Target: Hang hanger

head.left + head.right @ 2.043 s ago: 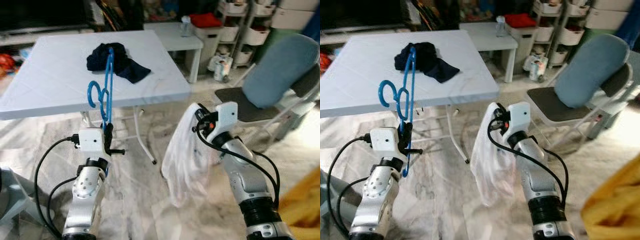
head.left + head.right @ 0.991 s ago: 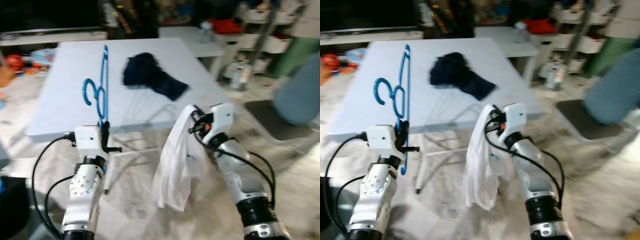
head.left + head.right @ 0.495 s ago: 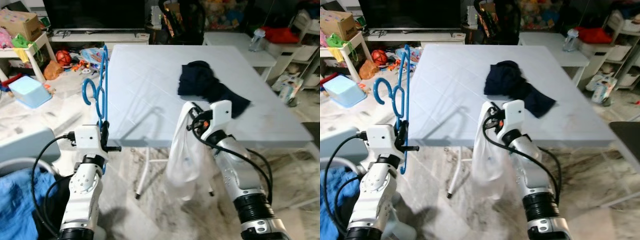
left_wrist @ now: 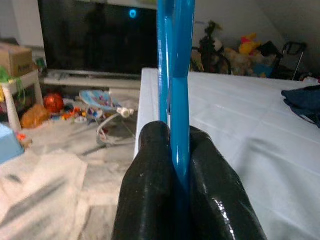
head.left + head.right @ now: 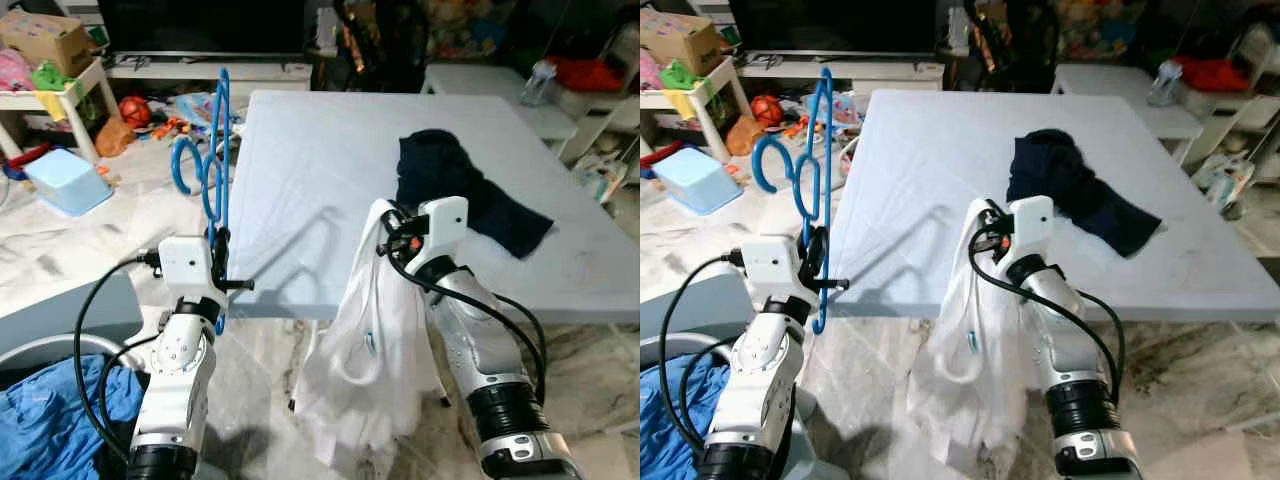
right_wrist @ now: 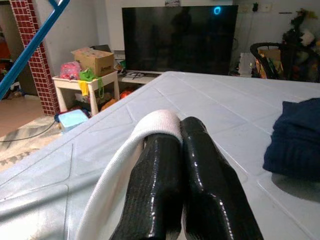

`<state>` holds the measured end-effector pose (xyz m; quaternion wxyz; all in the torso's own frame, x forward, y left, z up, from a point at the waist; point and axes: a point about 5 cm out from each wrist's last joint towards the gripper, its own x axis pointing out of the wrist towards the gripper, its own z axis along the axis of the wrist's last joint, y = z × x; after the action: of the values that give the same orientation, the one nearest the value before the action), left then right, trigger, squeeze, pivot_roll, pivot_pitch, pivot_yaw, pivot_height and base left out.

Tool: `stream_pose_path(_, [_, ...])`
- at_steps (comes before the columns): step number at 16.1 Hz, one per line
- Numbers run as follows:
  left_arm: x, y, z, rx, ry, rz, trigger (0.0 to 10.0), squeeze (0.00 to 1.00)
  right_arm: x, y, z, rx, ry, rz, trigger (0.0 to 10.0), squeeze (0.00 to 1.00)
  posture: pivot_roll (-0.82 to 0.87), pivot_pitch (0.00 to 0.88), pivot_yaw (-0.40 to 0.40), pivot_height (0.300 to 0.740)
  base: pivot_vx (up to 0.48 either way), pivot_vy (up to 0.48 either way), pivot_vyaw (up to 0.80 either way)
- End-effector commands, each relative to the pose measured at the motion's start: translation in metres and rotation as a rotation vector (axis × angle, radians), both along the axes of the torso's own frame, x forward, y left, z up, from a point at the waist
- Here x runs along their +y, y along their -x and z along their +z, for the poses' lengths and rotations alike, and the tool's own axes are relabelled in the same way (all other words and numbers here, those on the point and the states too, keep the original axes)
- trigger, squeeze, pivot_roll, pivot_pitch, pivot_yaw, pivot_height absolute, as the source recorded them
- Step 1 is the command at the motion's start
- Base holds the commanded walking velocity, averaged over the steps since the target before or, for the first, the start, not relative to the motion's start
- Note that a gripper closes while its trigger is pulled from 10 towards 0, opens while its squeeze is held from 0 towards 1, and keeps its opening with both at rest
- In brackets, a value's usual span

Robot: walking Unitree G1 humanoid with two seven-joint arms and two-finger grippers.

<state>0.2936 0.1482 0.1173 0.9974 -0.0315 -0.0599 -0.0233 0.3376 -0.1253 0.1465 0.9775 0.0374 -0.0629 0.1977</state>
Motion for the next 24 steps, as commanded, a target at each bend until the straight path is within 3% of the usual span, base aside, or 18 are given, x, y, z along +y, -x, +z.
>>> stream_pose_path(1, [-0.0033, 0.0013, -0.0091, 0.047, 0.012, -0.004, 10.0, 0.0, -0.0081, -0.0009, 0.0079, -0.042, -0.001, -0.024, 10.0, 0.0, -0.05, 0.0, -0.029, 0.74, 0.0, -0.45, 0.0])
stream_pose_path(9, [-0.0031, 0.0019, -0.0105, 0.059, 0.04, 0.009, 10.0, 0.0, -0.0049, 0.0005, 0.0061, -0.032, -0.003, -0.017, 10.0, 0.0, -0.06, 0.0, -0.033, 0.74, 0.138, -0.388, 0.0])
stream_pose_path(14, [-0.0007, 0.0007, -0.0088, 0.049, 0.111, 0.031, 10.0, 0.0, -0.005, 0.0002, 0.0067, -0.03, -0.002, -0.016, 10.0, 0.0, -0.06, 0.0, -0.035, 0.74, 0.0, 0.0, 0.0])
stream_pose_path(20, [0.0002, -0.0002, -0.0063, 0.039, 0.11, 0.024, 10.0, 0.0, -0.0029, 0.0013, 0.0055, -0.031, 0.003, -0.012, 10.0, 0.0, -0.06, 0.0, -0.033, 0.74, 0.0, 0.0, 0.0])
stream_pose_path(24, [0.0004, -0.0003, -0.0045, 0.031, 0.115, 0.021, 10.0, 0.0, -0.0035, 0.0009, 0.0066, -0.036, 0.005, -0.014, 10.0, 0.0, -0.06, 0.0, -0.035, 0.74, 0.321, 0.0, 0.0])
